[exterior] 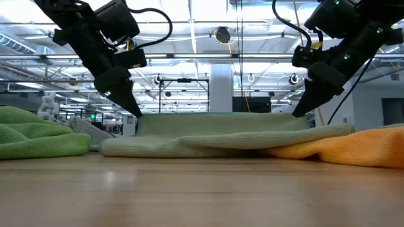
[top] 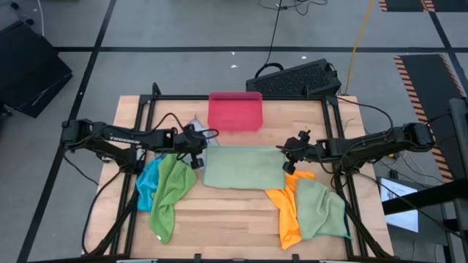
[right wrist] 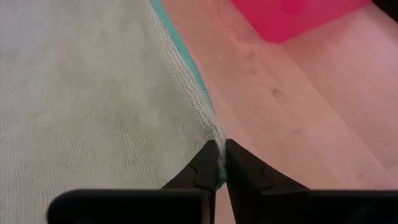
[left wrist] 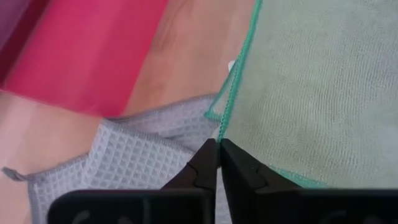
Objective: Fold microfiber towels
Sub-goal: Fold the top light green towel
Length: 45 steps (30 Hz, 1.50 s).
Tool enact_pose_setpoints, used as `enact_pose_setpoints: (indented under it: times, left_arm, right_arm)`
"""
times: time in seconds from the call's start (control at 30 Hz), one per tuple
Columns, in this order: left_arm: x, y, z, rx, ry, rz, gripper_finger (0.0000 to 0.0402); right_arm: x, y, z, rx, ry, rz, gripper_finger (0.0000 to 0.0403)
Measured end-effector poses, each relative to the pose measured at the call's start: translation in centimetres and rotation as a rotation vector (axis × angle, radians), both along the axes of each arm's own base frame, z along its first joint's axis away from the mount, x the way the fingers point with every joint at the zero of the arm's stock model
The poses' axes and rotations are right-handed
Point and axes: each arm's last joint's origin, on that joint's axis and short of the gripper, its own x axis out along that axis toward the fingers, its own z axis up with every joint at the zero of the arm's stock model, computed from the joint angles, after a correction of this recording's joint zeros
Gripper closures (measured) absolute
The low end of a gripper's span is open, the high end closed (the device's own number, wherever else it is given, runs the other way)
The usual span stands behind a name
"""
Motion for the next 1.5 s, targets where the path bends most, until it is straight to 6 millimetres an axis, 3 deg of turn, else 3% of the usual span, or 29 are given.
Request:
enact_pose_setpoints:
  times: [0.17, 0.43, 0.67, 0.93, 1.1, 1.3, 1.5]
  left_arm:
    - [-0.3, -0.6, 0.7, -0.076, -0.044, 0.002, 0.0339]
    - [0.0, -4.1, 2.3, -0.146, -0.193, -0.119, 0.0297]
    - [1.3, -6.6, -1.5, -0.158, -0.241, -0.160, 0.0295]
    - [1.7, -8.1, -6.3, -0.217, -0.047, -0.149, 0.0295]
    - [1.7, -9.0, -7.7, -0.251, 0.018, -0.161, 0.0295]
    - [1.1, -10.4, -6.8, -0.363, 0.032, -0.283, 0.0295]
    - [-0.2, -10.8, -4.8, -0.371, 0.028, -0.330, 0.0295]
  right_arm:
    - [0.1, 0.4, 0.5, 0.058, -0.069, -0.006, 0.0342]
    - [1.2, 3.1, 0.9, 0.154, -0.231, 0.053, 0.0303]
    - [3.1, 4.5, -1.8, 0.166, -0.315, 0.088, 0.0303]
    - [4.4, 5.3, -5.7, 0.221, -0.221, 0.118, 0.0328]
    - [4.4, 6.0, -7.5, 0.331, -0.144, 0.125, 0.0356]
    - [4.0, 7.8, -7.6, 0.469, -0.102, 0.212, 0.0377]
    - [3.4, 8.4, -6.8, 0.452, -0.110, 0.231, 0.0383]
